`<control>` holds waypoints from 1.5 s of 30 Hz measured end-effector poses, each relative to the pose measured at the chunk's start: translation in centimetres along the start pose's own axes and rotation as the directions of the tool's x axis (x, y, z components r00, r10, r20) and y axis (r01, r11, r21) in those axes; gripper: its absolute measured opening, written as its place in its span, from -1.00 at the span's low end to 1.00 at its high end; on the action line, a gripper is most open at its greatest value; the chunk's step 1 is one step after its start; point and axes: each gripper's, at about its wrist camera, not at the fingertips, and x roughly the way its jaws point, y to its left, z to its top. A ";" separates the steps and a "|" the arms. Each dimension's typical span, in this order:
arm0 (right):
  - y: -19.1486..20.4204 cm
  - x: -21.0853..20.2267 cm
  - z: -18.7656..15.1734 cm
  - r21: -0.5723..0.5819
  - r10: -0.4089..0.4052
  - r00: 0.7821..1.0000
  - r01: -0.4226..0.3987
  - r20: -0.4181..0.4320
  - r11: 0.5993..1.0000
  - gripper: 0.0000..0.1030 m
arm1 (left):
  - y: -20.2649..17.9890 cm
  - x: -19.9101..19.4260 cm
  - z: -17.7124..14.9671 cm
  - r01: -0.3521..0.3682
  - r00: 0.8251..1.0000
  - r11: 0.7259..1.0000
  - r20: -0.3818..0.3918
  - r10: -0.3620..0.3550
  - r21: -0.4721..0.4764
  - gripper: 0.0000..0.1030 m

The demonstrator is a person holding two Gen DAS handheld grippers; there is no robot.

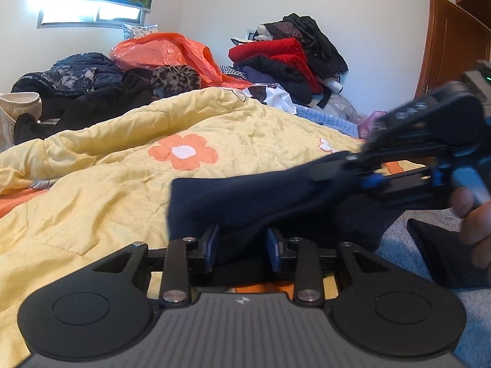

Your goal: Fold small clothes

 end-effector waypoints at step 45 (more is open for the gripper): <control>-9.4 -9.8 -2.0 0.074 -0.096 0.994 0.092 0.054 0.993 -0.67 | -0.5 0.5 0.0 -0.057 0.998 0.998 -0.022 0.057 0.024 0.11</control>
